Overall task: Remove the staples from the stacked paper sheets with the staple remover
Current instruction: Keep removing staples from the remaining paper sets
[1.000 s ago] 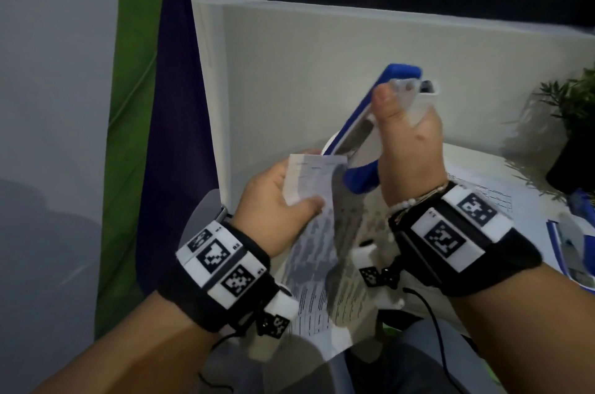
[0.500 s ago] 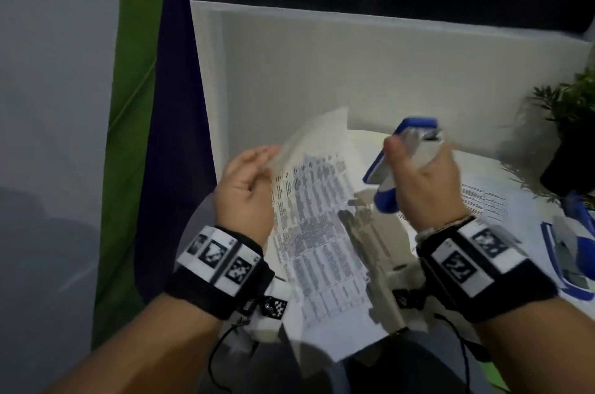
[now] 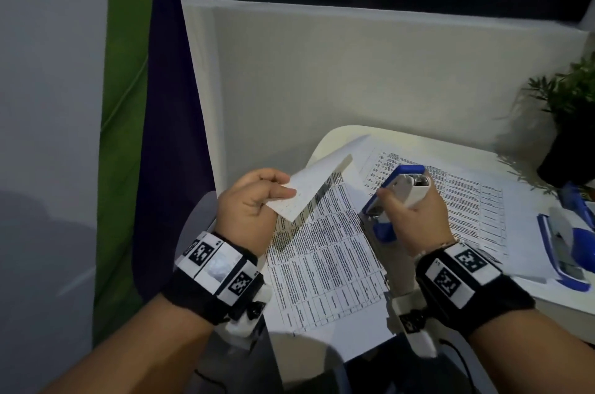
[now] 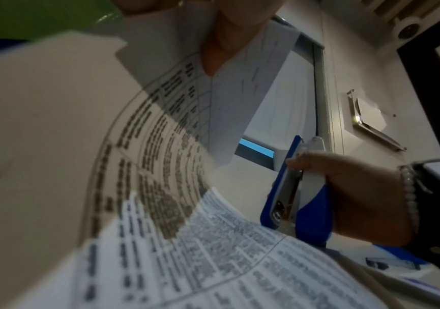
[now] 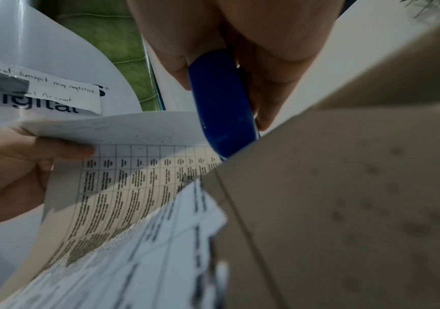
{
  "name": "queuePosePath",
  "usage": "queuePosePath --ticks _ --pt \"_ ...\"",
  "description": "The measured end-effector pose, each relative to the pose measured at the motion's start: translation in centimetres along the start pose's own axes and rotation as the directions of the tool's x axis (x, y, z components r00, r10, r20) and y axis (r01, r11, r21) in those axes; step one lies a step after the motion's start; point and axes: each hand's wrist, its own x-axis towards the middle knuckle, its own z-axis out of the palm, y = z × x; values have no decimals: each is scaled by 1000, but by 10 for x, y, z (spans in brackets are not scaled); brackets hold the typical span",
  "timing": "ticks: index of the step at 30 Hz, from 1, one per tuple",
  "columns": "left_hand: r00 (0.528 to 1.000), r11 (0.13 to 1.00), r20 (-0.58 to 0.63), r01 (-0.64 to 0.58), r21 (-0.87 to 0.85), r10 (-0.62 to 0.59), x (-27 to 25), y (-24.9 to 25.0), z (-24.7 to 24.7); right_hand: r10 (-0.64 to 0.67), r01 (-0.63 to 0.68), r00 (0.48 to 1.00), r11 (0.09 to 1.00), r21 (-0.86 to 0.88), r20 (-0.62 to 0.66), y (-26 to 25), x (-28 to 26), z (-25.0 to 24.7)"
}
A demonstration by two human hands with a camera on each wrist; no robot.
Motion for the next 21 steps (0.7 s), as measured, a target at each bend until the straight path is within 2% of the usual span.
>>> queuePosePath --ticks 2,4,7,9,11,13,21 --pt "996 995 -9 91 -37 -91 1 5 0 -12 12 999 1000 -15 34 -8 -2 -1" --pt "979 977 -24 200 -66 -202 3 13 2 -88 89 994 996 -6 61 -26 -5 -6" --pt "950 929 10 307 -204 -312 5 27 5 -232 233 972 950 208 -32 -68 -12 -17" --pt "940 913 67 342 -221 -336 4 36 6 -337 359 933 861 360 -124 -99 -15 -24" --pt "945 926 120 322 -198 -303 0 43 9 -427 443 894 794 417 -136 -123 -20 -26" --pt "960 955 146 261 -143 -241 -4 47 11 -461 465 879 774 431 -120 -139 -25 -24" --pt "984 992 147 111 -65 -100 -16 60 12 -423 431 899 811 395 -113 -140 -30 -6"
